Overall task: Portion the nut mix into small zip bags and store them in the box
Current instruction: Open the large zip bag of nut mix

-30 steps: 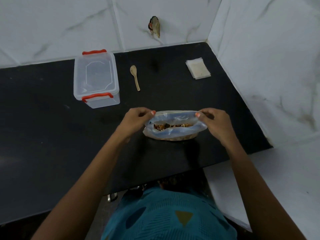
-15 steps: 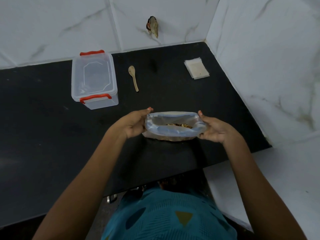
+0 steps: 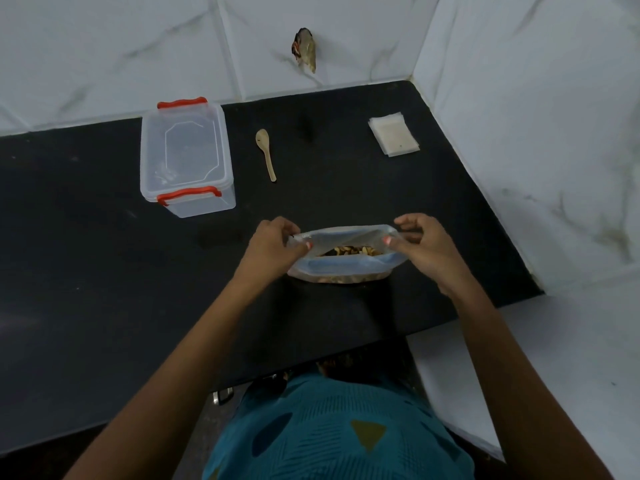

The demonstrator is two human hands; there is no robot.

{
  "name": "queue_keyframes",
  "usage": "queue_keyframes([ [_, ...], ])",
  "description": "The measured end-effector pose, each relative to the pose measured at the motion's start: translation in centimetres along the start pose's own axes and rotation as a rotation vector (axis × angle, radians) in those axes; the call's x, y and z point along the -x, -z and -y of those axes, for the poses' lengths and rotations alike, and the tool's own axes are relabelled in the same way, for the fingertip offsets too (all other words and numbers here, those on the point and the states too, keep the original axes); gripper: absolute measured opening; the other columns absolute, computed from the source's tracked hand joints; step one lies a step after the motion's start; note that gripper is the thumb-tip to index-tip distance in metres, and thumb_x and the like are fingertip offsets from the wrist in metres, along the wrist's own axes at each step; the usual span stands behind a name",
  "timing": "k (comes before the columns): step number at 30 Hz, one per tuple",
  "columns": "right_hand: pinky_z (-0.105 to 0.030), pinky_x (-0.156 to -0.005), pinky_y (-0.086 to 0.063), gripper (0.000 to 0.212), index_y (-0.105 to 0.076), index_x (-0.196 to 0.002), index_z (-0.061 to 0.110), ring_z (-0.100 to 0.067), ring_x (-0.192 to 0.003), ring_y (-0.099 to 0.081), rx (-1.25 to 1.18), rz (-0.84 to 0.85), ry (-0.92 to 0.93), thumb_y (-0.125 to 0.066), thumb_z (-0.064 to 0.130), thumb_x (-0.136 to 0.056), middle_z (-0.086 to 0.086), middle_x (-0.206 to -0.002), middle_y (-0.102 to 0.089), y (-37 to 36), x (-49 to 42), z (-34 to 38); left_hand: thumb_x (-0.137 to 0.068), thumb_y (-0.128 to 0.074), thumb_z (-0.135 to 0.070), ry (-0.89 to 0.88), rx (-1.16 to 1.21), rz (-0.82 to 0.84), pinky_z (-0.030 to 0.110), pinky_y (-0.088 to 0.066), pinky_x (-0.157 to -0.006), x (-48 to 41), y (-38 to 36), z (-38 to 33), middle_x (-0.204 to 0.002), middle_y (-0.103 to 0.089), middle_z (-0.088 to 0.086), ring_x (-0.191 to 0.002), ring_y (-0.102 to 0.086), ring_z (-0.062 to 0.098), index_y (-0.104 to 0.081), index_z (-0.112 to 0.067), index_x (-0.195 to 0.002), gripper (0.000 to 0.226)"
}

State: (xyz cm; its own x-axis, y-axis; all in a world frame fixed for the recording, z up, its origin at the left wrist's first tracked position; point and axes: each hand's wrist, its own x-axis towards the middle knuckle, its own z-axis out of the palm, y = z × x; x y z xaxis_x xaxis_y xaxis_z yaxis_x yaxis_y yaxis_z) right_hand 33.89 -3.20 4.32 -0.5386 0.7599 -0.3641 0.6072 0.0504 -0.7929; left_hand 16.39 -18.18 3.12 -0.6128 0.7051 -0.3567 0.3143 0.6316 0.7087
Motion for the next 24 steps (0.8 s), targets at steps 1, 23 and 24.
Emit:
queue_keyframes([
  [1,-0.016,-0.075,-0.039,0.035,-0.052,-0.112,0.023,-0.006,-0.101,-0.047,0.085,-0.058,0.029,-0.068,0.018,-0.081,0.005,-0.115,-0.043,-0.2,0.2,0.0,-0.085,-0.063,-0.024,-0.012,-0.049,-0.048,0.016,-0.037,-0.065,0.3,-0.2,-0.1,-0.110,-0.046,0.002,-0.093,-0.050,0.011,-0.052,-0.016,-0.113,0.031],
  [23,-0.025,-0.078,-0.043,0.022,-0.062,-0.083,0.016,-0.012,-0.085,-0.054,-0.202,0.164,-0.190,-0.041,0.011,-0.090,-0.002,-0.090,-0.060,0.7,-0.2,0.0,-0.098,-0.039,-0.023,0.116,0.674,0.377,0.016,-0.050,-0.065,-0.2,1.1,-0.1,-0.088,-0.057,0.001,-0.076,-0.056,0.007,-0.058,-0.015,-0.098,0.020],
  [24,-0.026,-0.077,-0.042,0.023,-0.059,-0.079,0.016,-0.013,-0.084,-0.053,-0.270,0.176,-0.225,-0.039,0.010,-0.089,-0.003,-0.090,-0.059,0.4,-0.4,0.0,-0.097,-0.041,-0.022,0.177,0.816,0.398,0.016,-0.052,-0.065,-0.3,1.0,-0.1,-0.088,-0.059,0.002,-0.075,-0.058,0.007,-0.058,-0.013,-0.101,0.020],
])
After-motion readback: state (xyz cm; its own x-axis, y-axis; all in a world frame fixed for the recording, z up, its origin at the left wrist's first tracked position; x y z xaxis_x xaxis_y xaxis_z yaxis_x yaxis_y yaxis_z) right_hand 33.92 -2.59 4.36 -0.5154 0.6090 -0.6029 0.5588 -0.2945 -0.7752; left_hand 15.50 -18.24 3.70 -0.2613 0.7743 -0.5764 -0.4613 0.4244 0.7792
